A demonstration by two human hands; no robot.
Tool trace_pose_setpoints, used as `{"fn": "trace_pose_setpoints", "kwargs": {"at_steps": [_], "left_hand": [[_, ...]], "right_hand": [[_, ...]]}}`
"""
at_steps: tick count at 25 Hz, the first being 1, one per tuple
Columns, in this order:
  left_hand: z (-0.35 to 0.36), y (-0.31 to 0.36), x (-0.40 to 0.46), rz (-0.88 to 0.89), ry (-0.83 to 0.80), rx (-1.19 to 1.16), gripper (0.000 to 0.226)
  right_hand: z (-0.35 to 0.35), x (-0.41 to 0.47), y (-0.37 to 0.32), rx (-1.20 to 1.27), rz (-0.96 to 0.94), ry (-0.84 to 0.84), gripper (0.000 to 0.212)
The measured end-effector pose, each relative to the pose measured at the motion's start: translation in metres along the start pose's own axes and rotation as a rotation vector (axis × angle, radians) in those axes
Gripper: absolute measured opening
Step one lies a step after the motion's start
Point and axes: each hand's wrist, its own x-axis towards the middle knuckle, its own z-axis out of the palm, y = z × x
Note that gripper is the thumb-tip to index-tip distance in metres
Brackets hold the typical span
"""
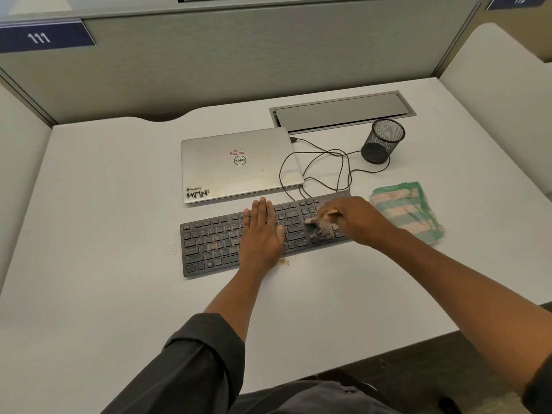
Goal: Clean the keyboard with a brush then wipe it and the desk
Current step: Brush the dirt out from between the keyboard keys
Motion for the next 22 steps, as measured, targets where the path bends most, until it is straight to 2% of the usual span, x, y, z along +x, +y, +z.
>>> {"fn": "trace_pose_setpoints", "kwargs": {"at_steps": [2,8,13,18,22], "left_hand": [[-0.001,0.0,0.0,0.0,0.0,-0.005,0.068],[-0.002,0.0,-0.001,0.0,-0.012,-0.001,0.068],[-0.001,0.0,0.0,0.001,-0.005,-0.008,0.068],[-0.001,-0.001,0.0,0.004,0.002,-0.009,0.068],[-0.002,0.0,-0.001,0.006,-0.006,0.003,0.068]], "right_hand": [[-0.005,-0.011,-0.001,0.027,0.012,0.007,0.017],[-0.006,0.027,-0.019,0.153,0.17,0.298,0.02],[0.008,0.031,-0.02,0.217,0.284,0.297,0.018],[0.01,0.009,-0.018,0.091,0.304,0.252,0.021],[0.008,0.018,-0.022,0.213,0.297,0.408,0.02]]}}
